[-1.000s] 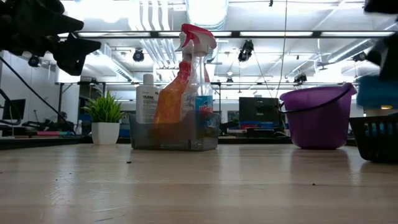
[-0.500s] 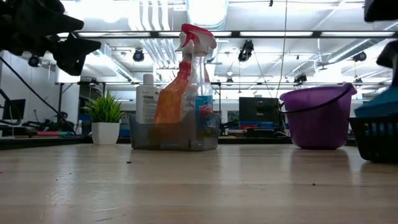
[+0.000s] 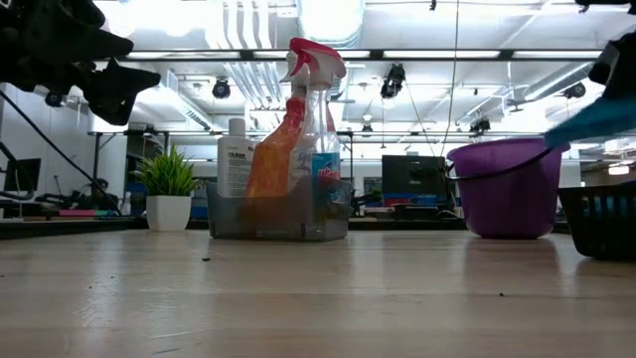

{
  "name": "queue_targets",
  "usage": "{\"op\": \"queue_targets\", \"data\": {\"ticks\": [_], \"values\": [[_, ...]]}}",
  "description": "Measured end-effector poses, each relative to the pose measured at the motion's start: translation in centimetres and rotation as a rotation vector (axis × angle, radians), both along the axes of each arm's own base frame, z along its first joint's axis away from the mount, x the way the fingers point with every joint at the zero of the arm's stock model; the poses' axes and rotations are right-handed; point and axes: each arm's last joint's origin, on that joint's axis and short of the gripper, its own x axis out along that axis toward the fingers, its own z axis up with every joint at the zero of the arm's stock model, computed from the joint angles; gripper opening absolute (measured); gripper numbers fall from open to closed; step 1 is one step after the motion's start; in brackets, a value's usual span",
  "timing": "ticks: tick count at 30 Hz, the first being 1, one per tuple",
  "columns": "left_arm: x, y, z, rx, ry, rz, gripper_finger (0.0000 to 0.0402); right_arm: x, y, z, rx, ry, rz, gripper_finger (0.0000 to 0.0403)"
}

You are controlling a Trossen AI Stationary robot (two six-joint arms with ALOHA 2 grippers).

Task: Pick & Place Kitchen Items
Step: Put the blue sponge into the black basket

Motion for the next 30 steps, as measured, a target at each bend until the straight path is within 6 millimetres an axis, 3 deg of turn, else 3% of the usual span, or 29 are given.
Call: {"op": "queue_targets", "data": {"ticks": [7,30], "values": [[0.0,0.0,-0.1,0.008,0.008,0.0,0.0231,0.0,0.0,-0.2,-0.068,-0.003,0.064,0.0307],[0.0,0.0,-0.2,0.021,0.019,0.007,0.0231,2.5,2.4,-5.6,-0.263,0.232,0.096,0.0307]]}}
